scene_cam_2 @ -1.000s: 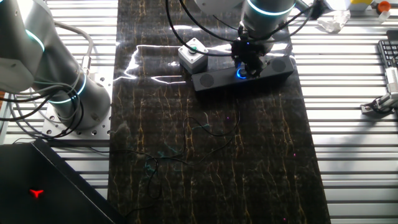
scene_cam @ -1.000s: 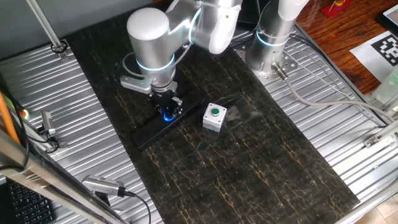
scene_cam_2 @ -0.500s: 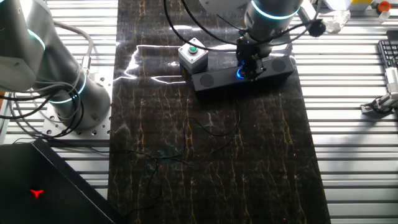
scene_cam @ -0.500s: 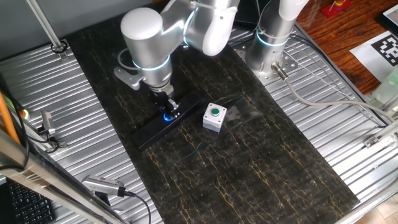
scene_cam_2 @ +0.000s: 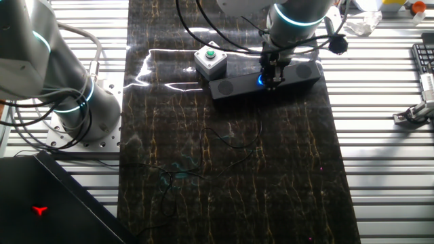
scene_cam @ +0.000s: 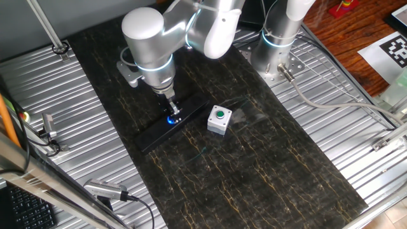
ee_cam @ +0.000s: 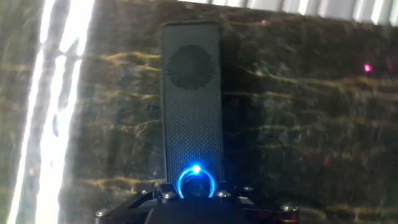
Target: Turn the knob to decrease the volume of the speaker
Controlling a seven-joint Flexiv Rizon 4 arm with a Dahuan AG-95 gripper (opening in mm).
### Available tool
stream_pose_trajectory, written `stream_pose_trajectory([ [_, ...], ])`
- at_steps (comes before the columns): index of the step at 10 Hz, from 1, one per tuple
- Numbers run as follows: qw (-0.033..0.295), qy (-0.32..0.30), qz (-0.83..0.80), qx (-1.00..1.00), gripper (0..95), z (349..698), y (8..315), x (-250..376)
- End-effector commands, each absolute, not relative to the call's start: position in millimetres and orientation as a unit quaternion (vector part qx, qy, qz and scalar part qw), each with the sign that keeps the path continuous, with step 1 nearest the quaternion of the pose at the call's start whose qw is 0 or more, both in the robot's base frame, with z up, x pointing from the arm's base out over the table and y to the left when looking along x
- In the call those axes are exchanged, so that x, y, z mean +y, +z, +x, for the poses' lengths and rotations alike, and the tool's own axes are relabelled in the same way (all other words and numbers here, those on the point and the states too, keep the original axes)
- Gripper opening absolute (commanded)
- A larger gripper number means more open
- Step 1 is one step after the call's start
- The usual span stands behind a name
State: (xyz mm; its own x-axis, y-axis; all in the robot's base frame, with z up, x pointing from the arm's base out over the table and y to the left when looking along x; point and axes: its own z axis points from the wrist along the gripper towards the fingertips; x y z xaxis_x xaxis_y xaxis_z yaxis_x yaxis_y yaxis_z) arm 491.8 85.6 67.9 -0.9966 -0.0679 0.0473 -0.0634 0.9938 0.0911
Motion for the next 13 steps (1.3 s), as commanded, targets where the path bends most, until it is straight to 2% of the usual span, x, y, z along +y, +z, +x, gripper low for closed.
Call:
stream_pose_trajectory([
  [1,0.024,-0.042,0.011,-0.999,19.0,491.0,66.0,85.3],
  [13,0.018,-0.037,0.087,-0.995,19.0,491.0,65.8,85.0],
])
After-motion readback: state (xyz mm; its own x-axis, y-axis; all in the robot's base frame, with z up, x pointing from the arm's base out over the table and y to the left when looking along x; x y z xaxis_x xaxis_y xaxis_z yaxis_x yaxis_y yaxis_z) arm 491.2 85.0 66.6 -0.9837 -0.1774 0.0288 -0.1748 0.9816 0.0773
